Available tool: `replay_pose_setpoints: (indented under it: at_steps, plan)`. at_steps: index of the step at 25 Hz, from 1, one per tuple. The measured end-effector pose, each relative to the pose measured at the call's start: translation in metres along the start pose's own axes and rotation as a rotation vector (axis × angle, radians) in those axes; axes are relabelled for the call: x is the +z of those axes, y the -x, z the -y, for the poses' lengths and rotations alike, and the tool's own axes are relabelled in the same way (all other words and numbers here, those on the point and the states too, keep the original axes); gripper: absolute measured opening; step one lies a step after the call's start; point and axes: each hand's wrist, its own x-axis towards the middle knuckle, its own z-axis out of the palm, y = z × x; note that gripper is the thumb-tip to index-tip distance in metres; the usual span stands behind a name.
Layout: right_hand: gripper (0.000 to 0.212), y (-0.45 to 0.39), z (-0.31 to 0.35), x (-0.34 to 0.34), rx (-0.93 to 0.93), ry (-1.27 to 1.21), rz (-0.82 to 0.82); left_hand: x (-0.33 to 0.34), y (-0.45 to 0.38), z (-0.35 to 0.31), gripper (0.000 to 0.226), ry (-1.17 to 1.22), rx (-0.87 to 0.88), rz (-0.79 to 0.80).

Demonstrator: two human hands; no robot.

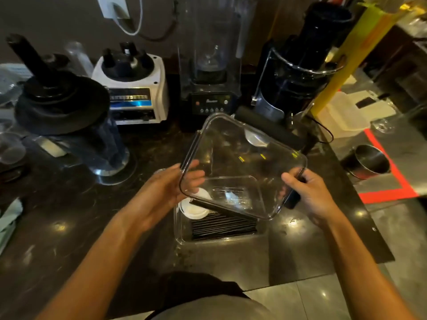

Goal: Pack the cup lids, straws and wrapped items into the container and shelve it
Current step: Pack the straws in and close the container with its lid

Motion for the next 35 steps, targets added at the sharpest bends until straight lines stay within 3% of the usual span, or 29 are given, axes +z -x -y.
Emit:
replay_pose_setpoints:
  at_steps: [2, 5, 9, 13, 20, 27, 32, 35]
  plan:
    - [0.025, 0.002, -0.005, -0.005, 0.096, -0.01, 0.023, 0.004, -0.003, 0.003, 0.039, 0.132, 0.021, 0.06]
    - [0.027, -0.006, -0.015, -0.011, 0.2, 0.068, 0.074, -0.001, -0.006, 0.013, 0.041, 0.023, 0.031, 0.053]
    - [0.025, -0.028, -0.035, -0.007, 0.26, 0.187, 0.055, -0.01, -0.002, 0.042, 0.016, -0.14, 0.029, -0.249]
    - [0.014, -0.041, -0.059, 0.005, 0.308, 0.043, -0.035, -0.02, 0.004, 0.077, 0.022, -0.313, -0.026, -0.42]
    - [0.011, -0.049, -0.089, 0.018, 0.168, 0.33, -0.167, -0.019, 0.001, 0.101, 0.018, -0.624, 0.082, -0.652]
    - [0.015, -0.041, -0.088, 0.016, 0.14, 0.333, -0.112, -0.038, -0.001, 0.104, 0.019, -0.569, 0.109, -0.619]
    - [0.015, -0.036, -0.08, 0.009, 0.206, 0.236, -0.018, -0.043, 0.0, 0.103, 0.016, -0.369, 0.042, -0.585]
    - [0.015, -0.034, -0.086, 0.015, 0.222, 0.235, -0.077, -0.037, 0.003, 0.102, 0.015, -0.327, 0.016, -0.579]
